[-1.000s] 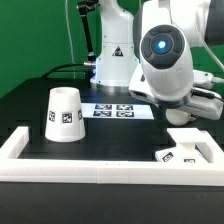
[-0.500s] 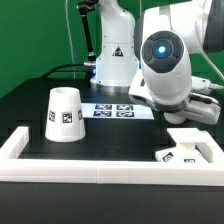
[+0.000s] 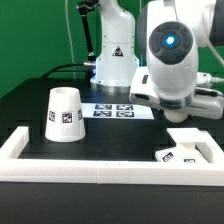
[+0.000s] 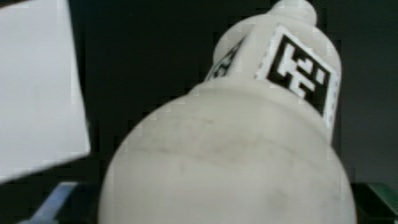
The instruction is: Assemble lamp
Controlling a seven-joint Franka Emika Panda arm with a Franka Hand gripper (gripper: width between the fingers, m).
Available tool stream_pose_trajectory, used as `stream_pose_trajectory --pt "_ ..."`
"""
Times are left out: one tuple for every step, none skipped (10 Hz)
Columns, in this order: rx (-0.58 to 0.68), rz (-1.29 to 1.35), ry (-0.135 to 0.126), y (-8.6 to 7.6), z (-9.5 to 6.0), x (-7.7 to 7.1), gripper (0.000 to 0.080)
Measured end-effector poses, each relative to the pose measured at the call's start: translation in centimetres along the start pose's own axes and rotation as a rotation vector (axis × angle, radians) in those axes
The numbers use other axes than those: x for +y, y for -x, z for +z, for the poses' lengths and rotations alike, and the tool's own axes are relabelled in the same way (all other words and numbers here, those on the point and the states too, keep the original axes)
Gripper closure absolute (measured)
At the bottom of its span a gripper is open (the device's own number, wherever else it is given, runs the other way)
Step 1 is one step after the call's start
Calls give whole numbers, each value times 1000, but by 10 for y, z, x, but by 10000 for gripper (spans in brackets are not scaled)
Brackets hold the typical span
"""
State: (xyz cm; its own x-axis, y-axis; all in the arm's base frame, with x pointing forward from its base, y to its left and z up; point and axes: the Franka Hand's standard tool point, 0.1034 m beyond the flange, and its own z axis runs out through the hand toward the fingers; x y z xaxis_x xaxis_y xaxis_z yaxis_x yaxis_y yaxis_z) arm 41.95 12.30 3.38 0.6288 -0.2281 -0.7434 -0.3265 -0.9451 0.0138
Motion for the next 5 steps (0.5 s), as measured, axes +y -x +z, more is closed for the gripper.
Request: stream_pose_trajectory --pt "-3 -27 -9 0 -15 0 222" --pt "-3 -48 -21 -1 -35 -1 222" --pt "2 -64 -32 -3 -52 0 222" --pt "9 -65 -40 -4 -63 0 222" --pt "15 -64 -40 -6 -60 -1 222"
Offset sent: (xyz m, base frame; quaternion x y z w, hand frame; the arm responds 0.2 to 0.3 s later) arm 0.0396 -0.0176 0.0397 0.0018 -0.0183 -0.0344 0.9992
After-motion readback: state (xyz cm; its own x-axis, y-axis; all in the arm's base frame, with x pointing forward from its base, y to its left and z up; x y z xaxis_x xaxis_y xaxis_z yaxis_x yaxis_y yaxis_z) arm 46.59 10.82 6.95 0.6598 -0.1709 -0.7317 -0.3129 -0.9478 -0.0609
